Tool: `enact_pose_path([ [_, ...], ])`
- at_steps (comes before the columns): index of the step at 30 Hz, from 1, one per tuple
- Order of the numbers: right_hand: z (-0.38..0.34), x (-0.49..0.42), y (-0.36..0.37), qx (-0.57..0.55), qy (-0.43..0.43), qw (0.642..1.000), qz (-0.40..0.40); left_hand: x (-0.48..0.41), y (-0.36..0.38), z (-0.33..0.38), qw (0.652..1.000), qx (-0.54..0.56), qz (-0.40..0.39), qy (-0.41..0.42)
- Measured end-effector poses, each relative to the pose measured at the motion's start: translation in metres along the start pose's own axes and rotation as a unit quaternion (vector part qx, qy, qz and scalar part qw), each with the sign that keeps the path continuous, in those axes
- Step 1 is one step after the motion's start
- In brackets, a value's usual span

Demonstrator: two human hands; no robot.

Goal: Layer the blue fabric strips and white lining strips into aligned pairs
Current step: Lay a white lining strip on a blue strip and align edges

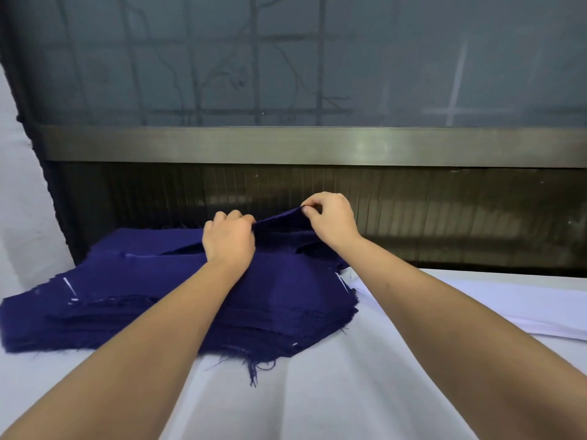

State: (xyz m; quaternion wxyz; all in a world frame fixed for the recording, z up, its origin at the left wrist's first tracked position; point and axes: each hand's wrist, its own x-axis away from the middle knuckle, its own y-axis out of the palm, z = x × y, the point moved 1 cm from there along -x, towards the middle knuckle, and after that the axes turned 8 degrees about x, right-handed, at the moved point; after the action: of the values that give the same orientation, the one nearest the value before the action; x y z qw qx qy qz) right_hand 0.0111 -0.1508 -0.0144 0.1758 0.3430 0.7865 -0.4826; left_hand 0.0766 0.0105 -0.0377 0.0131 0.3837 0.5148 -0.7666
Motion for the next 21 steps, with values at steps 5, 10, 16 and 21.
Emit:
enact_pose_path([
  [5, 0.008, 0.006, -0.011, -0.116, 0.034, 0.991, 0.065, -0.002, -0.010, -0.038, 0.999, -0.033, 0.006, -0.040],
  [10, 0.033, 0.028, -0.030, -0.234, 0.055, 0.964, 0.110, 0.007, -0.019, -0.054, 0.999, -0.030, 0.016, -0.022],
  [16, 0.081, 0.087, -0.076, -0.177, 0.073, 0.976, 0.104, 0.037, -0.029, -0.046, 0.995, 0.018, 0.049, 0.083],
  [21, 0.106, 0.150, -0.116, -0.124, 0.052, 0.990, 0.044, 0.077, -0.034, -0.020, 0.975, 0.049, 0.068, 0.204],
])
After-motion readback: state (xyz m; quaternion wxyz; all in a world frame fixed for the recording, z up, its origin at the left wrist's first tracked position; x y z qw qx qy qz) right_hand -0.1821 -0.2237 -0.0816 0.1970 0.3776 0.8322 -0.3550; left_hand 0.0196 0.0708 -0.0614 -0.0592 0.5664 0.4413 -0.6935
